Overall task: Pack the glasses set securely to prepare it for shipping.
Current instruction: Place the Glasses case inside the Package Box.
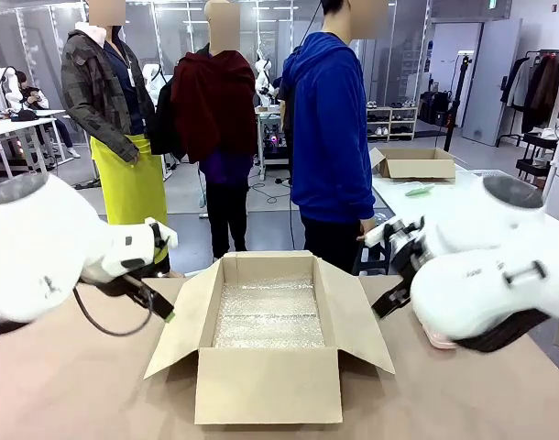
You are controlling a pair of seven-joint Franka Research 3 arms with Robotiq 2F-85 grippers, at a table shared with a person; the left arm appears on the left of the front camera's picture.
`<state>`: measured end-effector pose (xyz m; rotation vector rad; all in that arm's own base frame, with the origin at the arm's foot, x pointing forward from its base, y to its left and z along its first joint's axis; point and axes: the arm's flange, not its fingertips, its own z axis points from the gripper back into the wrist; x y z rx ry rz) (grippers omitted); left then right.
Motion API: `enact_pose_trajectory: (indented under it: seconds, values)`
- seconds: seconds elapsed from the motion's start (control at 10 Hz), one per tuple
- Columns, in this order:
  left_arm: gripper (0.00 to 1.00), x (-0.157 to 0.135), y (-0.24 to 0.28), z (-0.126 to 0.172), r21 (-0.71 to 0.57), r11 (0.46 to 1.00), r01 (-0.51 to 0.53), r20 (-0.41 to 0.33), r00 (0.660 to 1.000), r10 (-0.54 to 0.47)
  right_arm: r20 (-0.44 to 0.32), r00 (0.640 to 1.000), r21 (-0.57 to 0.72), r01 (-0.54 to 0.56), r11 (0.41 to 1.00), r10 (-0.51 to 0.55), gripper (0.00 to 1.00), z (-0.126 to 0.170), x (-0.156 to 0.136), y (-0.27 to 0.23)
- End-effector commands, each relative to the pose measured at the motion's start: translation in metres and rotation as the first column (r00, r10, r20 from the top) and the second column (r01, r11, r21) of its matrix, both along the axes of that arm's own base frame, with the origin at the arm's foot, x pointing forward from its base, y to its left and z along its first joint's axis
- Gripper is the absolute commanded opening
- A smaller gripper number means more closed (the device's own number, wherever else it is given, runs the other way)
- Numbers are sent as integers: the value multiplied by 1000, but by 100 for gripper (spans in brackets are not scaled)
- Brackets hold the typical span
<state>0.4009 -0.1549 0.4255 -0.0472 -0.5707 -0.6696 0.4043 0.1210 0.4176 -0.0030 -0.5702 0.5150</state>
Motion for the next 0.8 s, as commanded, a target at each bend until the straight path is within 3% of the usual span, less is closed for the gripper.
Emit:
enact_pose_trajectory:
  seconds: [0.0, 0.3, 0.4, 0.6, 0.7]
  values:
    - [100, -16, 34, 58, -24, 994, 107, -49, 993, -108, -78, 979, 13, 192, 981, -191, 100, 40, 6, -31]
    - [100, -61, 68, 94, -207, 940, 270, -142, 943, -302, -253, 916, 41, 333, 942, -312, 100, 30, 47, -85]
    - [100, -77, 79, 101, -244, 926, 290, -137, 934, -329, -277, 899, 29, 362, 932, -340, 100, 17, 62, -99]
    - [100, -89, 94, 100, -283, 927, 246, -106, 953, -285, -256, 894, 18, 386, 922, -369, 100, 0, 83, -109]
    - [100, -75, 74, 109, -244, 926, 289, -111, 940, -323, -222, 909, -32, 355, 934, -353, 100, 4, 83, -102]
